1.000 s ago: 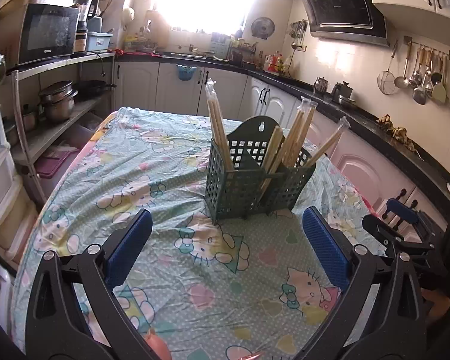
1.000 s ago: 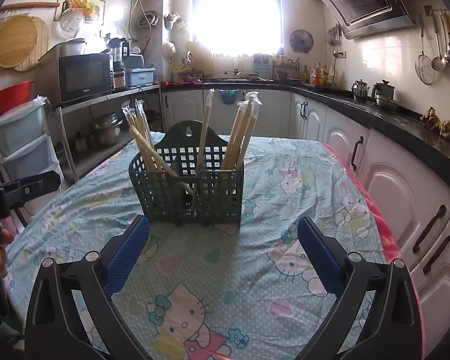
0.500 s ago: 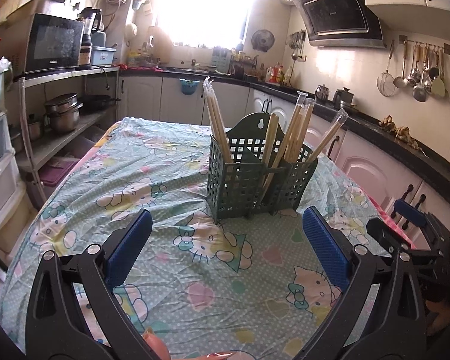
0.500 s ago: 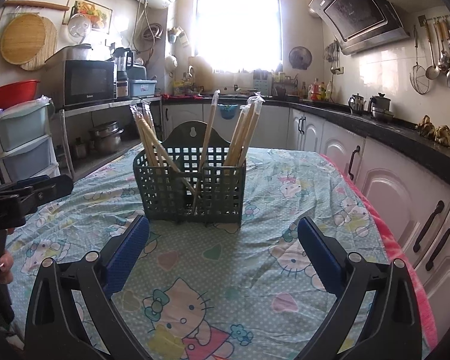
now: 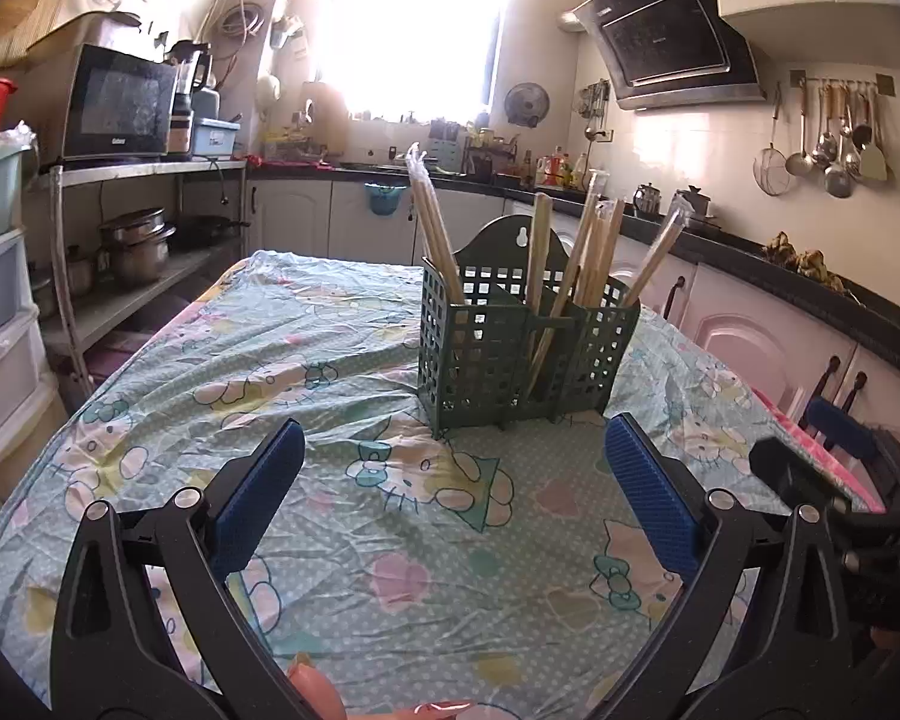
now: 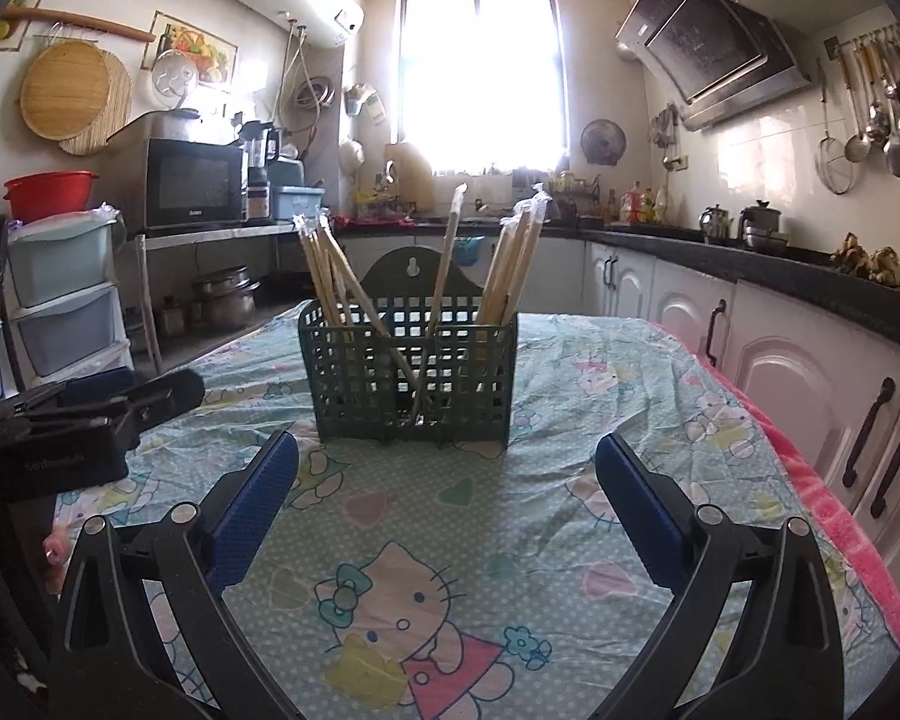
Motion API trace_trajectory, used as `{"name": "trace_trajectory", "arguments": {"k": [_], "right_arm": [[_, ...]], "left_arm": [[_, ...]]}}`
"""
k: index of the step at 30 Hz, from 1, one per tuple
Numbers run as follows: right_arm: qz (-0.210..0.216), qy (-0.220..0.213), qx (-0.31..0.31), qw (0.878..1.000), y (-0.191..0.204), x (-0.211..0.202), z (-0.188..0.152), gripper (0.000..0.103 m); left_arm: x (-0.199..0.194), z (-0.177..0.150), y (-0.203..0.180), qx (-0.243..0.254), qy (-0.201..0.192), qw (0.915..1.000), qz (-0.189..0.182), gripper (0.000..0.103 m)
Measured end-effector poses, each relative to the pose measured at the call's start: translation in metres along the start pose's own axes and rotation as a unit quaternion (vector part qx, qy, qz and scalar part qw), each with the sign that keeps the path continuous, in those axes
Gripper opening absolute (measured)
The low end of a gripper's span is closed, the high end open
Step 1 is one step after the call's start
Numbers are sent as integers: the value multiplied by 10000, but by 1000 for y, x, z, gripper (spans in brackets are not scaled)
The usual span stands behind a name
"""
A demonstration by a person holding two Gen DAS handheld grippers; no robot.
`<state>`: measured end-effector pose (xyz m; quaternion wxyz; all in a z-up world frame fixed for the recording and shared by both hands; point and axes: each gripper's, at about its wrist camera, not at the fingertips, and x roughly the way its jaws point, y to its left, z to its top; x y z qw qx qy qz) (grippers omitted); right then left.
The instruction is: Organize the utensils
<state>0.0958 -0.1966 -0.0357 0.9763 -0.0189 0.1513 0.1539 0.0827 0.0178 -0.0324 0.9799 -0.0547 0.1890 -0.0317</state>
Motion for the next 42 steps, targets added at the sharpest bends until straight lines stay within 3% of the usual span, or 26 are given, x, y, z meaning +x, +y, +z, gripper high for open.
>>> {"name": "trace_trajectory", "arguments": {"k": [12, 42], "right_arm": [[-142, -3, 178, 9997, -5, -1, -4, 97], [-169, -22, 161, 9997, -2, -5, -6, 97]], "left_arm": [[-3, -5, -6, 30, -88, 9999, -125, 93], [-7, 0, -2, -49, -161, 9998, -43, 93]]}}
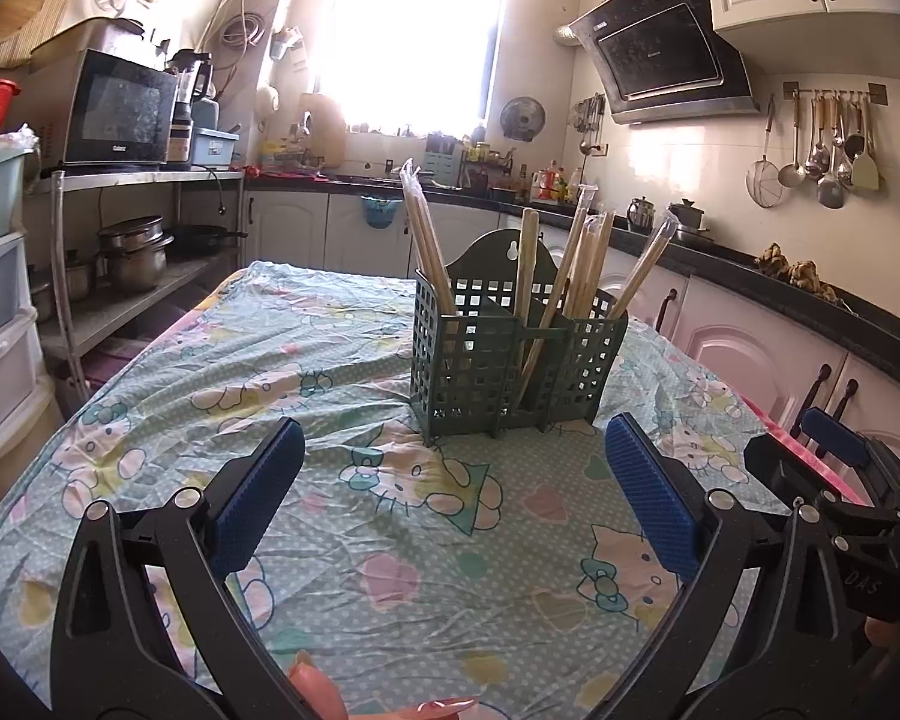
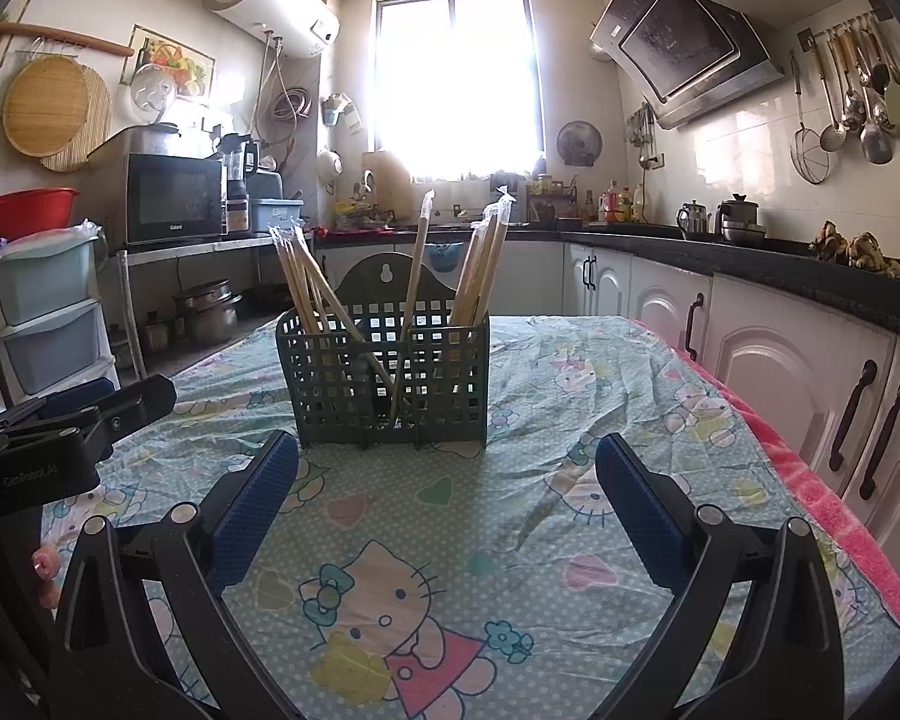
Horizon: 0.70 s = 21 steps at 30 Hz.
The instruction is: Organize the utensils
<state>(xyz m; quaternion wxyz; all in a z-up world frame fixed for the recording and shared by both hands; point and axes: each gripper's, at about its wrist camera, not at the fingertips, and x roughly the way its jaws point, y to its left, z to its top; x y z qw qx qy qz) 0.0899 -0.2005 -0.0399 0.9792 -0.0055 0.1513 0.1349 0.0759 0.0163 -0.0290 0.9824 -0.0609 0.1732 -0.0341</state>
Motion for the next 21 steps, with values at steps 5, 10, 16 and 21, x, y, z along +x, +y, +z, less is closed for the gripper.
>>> {"name": "trace_trajectory", "arguments": {"k": [5, 10, 16, 21], "right_arm": [[1, -1, -4, 10000, 0, 0, 0, 97], [0, -7, -3, 10000, 0, 0, 0, 97], [1, -6, -2, 10000, 0, 0, 0, 97], [-2, -2, -1, 10000, 0, 0, 0, 97]], "left_arm": [[0, 0, 0, -1, 1, 10000, 1, 93], [0, 0, 0, 3, 4, 10000, 11, 93], [-1, 0, 0, 13, -7, 10000, 20, 93], [-1, 0, 1, 9, -7, 10000, 24, 93]]}}
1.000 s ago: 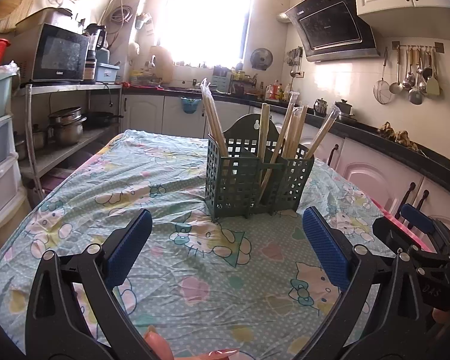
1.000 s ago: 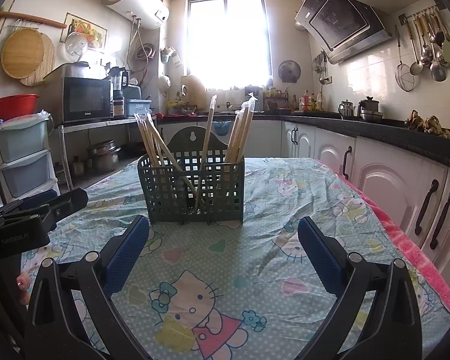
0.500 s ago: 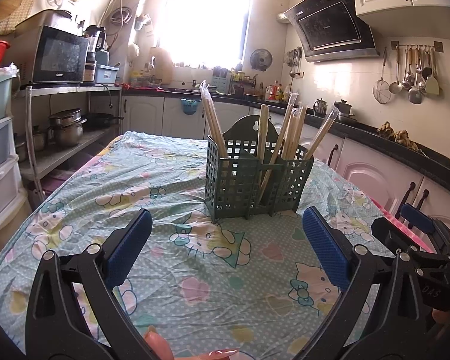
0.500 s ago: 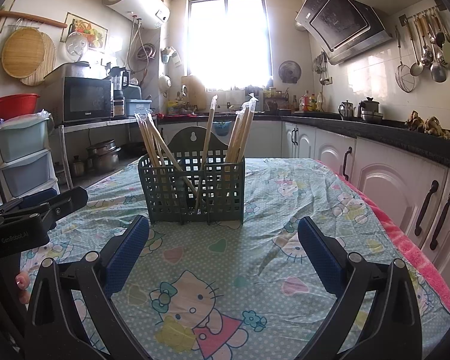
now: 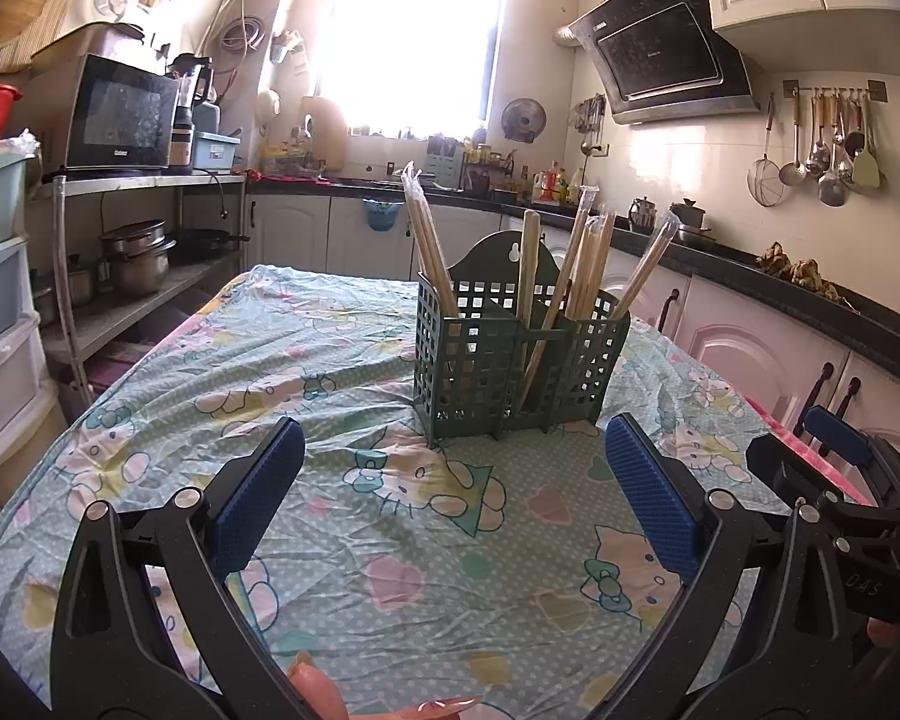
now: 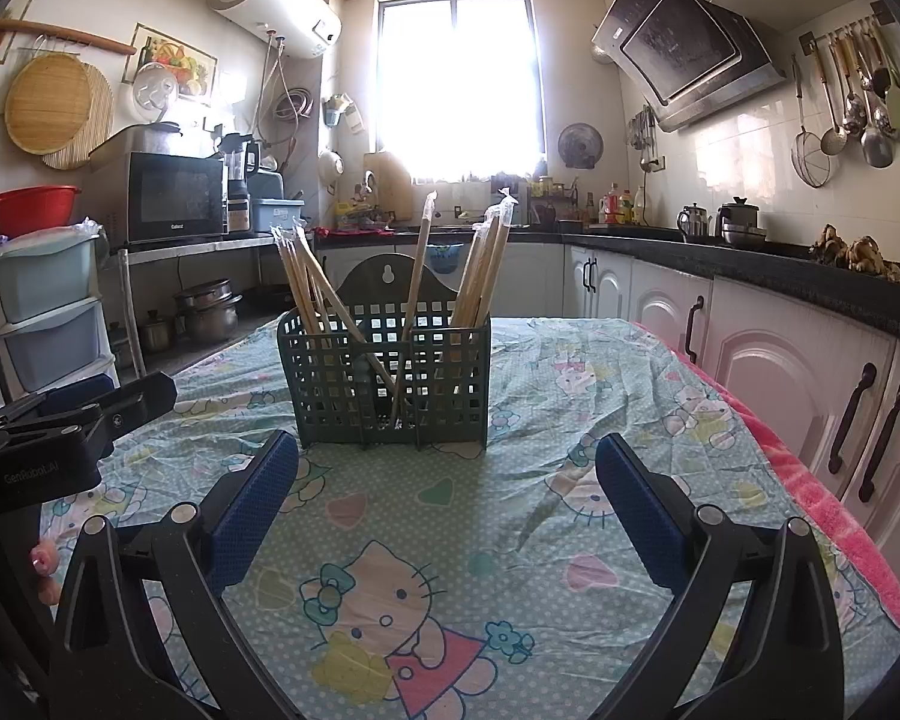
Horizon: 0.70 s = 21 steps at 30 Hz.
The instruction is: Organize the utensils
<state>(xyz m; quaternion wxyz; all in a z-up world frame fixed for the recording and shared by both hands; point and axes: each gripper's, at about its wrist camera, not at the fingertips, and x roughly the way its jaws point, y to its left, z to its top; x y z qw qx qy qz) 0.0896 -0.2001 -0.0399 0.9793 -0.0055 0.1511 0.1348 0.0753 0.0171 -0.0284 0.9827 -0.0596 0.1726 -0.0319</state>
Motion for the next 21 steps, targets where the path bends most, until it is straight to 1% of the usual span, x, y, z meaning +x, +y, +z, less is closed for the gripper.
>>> {"name": "trace_trajectory", "arguments": {"k": [21], "right_arm": [[-28, 23, 10, 10000, -1, 1, 0, 97]], "left_arm": [[2, 1, 5, -45, 80, 10000, 2, 93]]}}
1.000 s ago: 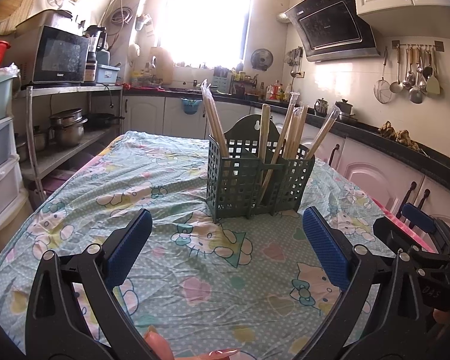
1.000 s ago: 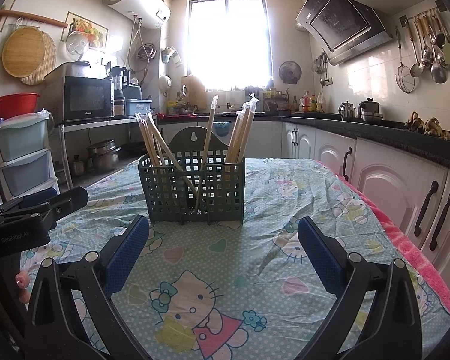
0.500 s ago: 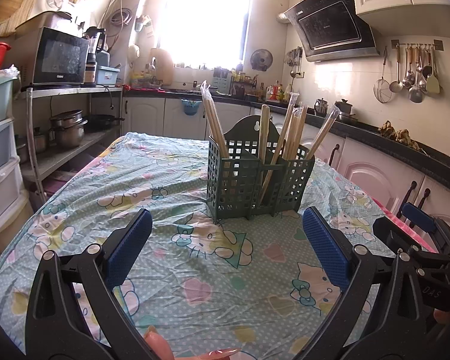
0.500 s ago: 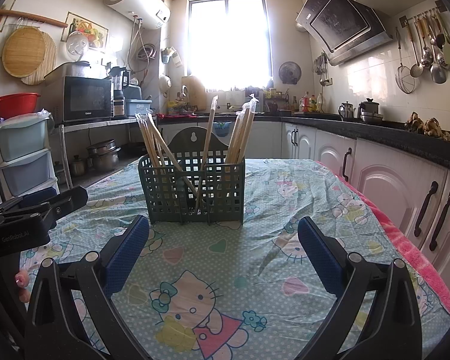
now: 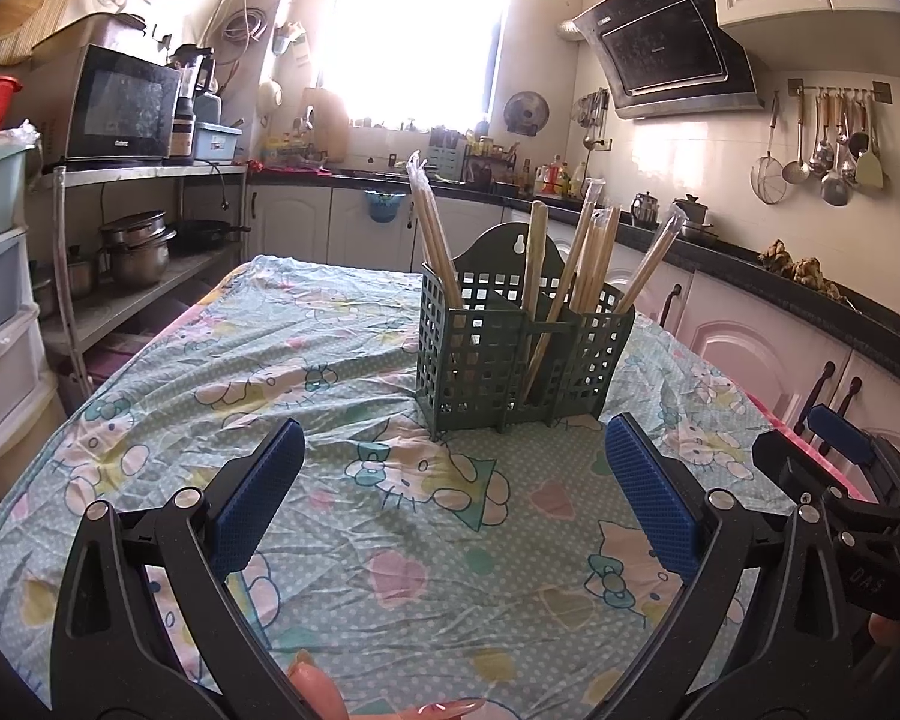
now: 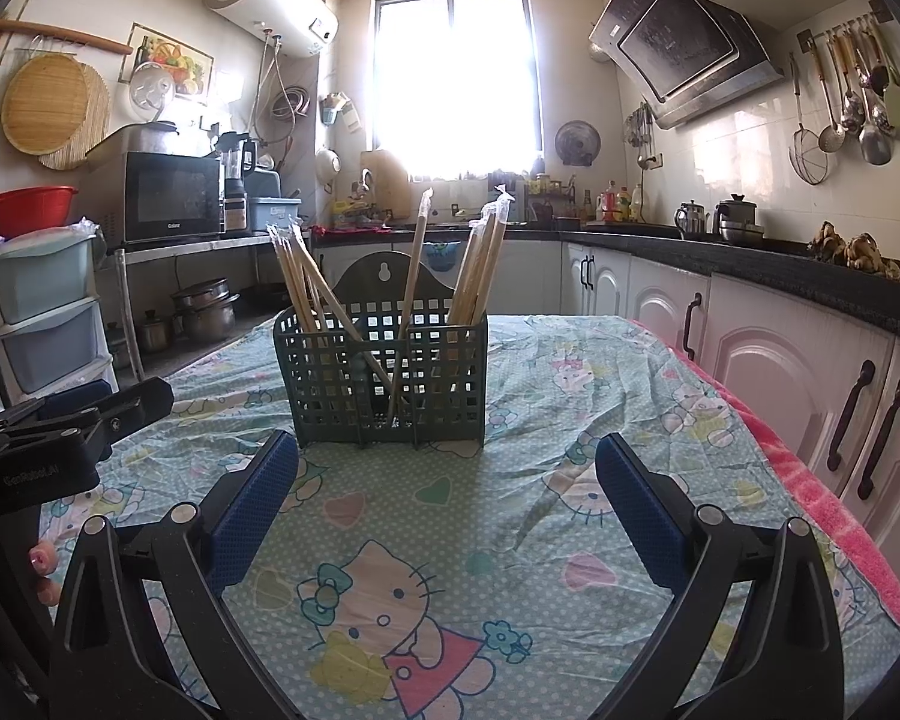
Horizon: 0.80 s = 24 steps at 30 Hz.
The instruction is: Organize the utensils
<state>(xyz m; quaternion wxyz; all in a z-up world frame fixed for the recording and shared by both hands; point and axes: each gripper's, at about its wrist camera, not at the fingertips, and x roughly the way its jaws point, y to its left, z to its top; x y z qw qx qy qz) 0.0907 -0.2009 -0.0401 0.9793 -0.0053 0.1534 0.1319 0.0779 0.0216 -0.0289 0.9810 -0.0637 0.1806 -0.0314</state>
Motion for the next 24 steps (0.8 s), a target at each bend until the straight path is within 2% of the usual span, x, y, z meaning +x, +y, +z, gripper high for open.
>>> {"name": "trace_trajectory", "arguments": {"k": [12, 15, 17, 19, 21, 22, 24], "right_arm": [[-72, -8, 32, 10000, -3, 0, 1, 97], [-205, 60, 145, 9997, -10, 3, 6, 97], [-355, 183, 275, 9988, -23, 8, 12, 97], [-629, 493, 493, 9956, -49, 22, 22, 97], [-1150, 1017, 616, 9862, -84, 48, 29, 97], [-1583, 1403, 565, 9757, -105, 66, 28, 97], [-2027, 2124, 537, 9544, -141, 99, 21, 97]], "left_arm": [[2, -2, 3, -25, 64, 9999, 74, 93], [4, 1, 10, -127, 146, 9998, 69, 93], [9, 12, 26, -289, 305, 9989, 202, 93], [21, 25, 52, -437, 563, 9965, 425, 93], [48, 37, 90, -575, 1166, 9869, 954, 93], [60, 39, 105, -612, 1398, 9808, 1214, 93], [90, 37, 143, -737, 1845, 9652, 1702, 93]]}}
